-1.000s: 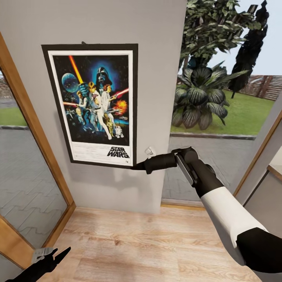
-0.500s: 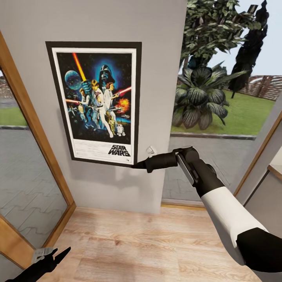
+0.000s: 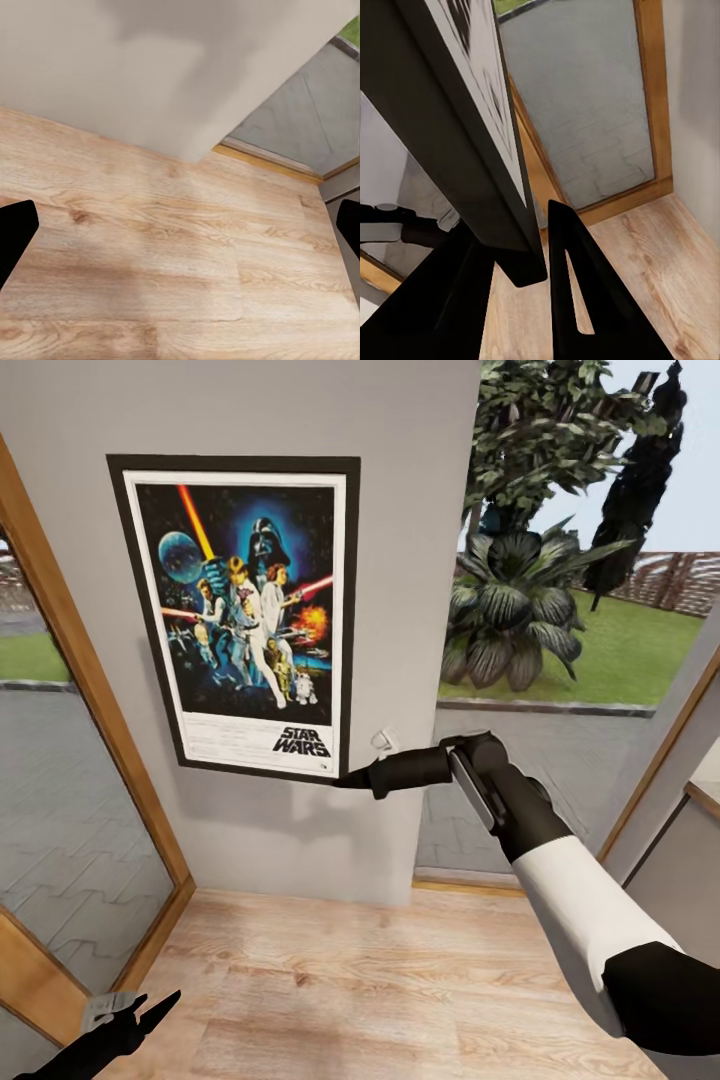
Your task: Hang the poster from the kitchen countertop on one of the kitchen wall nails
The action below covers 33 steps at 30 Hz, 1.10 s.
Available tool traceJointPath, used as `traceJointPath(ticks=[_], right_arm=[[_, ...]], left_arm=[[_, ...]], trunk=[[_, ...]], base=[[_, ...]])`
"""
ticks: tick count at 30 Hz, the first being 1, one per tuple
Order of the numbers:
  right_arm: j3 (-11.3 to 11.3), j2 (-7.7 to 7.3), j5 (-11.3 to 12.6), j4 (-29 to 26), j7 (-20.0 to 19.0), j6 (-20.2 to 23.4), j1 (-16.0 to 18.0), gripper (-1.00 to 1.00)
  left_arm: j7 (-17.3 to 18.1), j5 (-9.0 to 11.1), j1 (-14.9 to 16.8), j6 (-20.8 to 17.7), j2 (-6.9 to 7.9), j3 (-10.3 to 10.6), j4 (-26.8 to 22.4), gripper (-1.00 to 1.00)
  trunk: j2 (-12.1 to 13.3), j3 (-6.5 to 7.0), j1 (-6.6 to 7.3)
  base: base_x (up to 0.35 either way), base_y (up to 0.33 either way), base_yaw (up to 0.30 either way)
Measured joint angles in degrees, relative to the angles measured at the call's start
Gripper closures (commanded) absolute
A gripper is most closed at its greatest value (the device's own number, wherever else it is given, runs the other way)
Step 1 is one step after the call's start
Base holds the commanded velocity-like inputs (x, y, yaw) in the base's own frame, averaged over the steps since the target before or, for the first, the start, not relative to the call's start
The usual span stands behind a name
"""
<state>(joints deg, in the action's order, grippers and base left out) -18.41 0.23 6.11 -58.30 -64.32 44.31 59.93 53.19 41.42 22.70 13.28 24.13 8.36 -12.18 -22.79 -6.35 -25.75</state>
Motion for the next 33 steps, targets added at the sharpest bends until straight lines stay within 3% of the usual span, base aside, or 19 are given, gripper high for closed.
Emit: traceJointPath(ticks=[5, 11, 26, 33], right_arm=[[0.1, 0.23, 0.0, -0.3, 0.0, 0.3, 1.3, 1.0], [0.1, 1.69, -0.1, -0.4, 0.1, 0.5, 2.1, 1.0], [0.2, 1.98, -0.2, -0.1, 2.4, 1.0, 2.2, 1.0], [2.6, 1.98, -0.2, 0.1, 2.7, 3.3, 2.2, 1.0]], left_arm=[[0.0, 0.0, 0.0, 0.0, 0.0, 0.0, 0.0, -1.0], [0.0, 0.0, 0.0, 0.0, 0.0, 0.0, 0.0, -1.0], [0.0, 0.0, 0.0, 0.0, 0.0, 0.0, 0.0, -1.0], [0.0, 0.0, 0.0, 0.0, 0.0, 0.0, 0.0, -1.0]], trunk=[[0.0, 0.0, 0.0], [0.0, 0.0, 0.0], [0.0, 0.0, 0.0], [0.0, 0.0, 0.0]], base=[[0.0, 0.0, 0.0], [0.0, 0.0, 0.0], [0.0, 0.0, 0.0], [0.0, 0.0, 0.0]])
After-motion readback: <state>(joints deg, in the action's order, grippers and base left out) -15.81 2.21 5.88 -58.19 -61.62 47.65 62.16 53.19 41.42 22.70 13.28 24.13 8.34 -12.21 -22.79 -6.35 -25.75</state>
